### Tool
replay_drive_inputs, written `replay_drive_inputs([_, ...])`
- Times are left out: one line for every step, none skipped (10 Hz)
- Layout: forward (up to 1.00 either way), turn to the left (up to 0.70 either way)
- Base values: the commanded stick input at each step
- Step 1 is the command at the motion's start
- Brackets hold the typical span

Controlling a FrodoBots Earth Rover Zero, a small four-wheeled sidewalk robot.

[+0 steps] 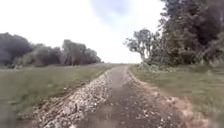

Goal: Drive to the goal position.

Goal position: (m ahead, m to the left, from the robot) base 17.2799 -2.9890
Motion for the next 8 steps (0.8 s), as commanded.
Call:
replay_drive_inputs([0.85, 0.0])
replay_drive_inputs([0.85, 0.0])
replay_drive_inputs([0.85, 0.0])
replay_drive_inputs([0.85, 0.0])
replay_drive_inputs([0.85, 0.0])
replay_drive_inputs([0.85, 0.0])
replay_drive_inputs([0.85, 0.0])
replay_drive_inputs([0.85, 0.0])
